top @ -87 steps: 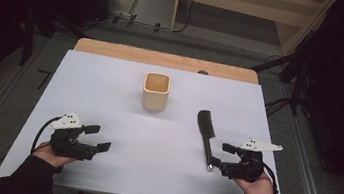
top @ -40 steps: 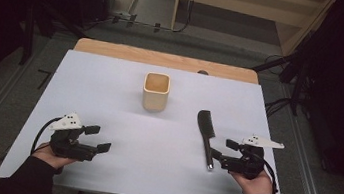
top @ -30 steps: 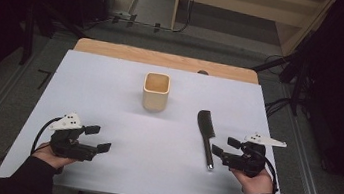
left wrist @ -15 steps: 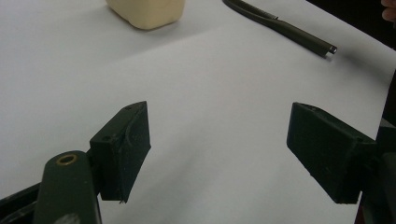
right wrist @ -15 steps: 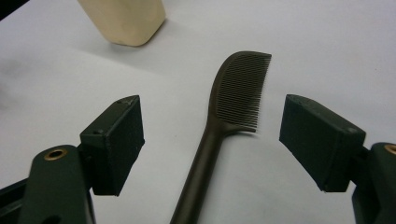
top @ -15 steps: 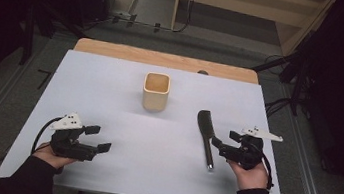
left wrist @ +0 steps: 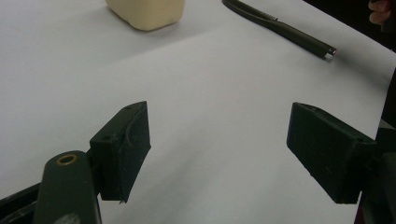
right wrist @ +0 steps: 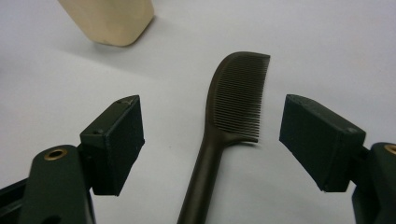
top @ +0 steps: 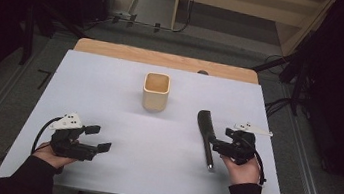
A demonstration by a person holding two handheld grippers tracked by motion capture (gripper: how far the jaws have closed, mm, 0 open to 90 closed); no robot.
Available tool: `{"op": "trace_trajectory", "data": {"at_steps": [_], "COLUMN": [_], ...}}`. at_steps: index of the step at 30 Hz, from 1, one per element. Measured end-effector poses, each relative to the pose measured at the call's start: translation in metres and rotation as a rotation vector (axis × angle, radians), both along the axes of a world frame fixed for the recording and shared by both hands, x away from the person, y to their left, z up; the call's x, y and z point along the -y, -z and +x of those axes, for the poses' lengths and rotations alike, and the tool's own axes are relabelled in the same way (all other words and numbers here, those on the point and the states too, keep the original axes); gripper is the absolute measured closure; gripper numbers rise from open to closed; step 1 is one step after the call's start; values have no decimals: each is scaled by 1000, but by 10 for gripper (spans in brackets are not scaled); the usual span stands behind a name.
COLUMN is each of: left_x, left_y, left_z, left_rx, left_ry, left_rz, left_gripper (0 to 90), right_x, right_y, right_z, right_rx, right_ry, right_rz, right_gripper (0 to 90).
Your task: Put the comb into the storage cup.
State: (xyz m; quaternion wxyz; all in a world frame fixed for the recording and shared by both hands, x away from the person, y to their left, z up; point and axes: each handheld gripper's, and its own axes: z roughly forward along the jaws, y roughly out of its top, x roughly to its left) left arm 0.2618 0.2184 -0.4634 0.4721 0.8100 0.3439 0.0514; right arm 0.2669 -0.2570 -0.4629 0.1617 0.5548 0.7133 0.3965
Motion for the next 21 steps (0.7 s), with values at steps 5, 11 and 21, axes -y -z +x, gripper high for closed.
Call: {"op": "trace_trajectory", "data": {"at_steps": [5,11,21], "left_x": [0,1,1], "left_y": [0,0,0], "left_z": [0,0,0], "left_rx": [-1,1,-1], "left_ry": [0,4,6], "left_rz": [-3,-2,-1], "left_gripper": [222,222,221], "right_x": [-3,-2,-2], "right_y": [6,13,21], "right_z": [-3,-5,-4], "right_rx": [-13,-33,-46], "right_ry": [6,19,23], "right_rz": [-4,-5,-27], "right_gripper": [199,201,209]}}
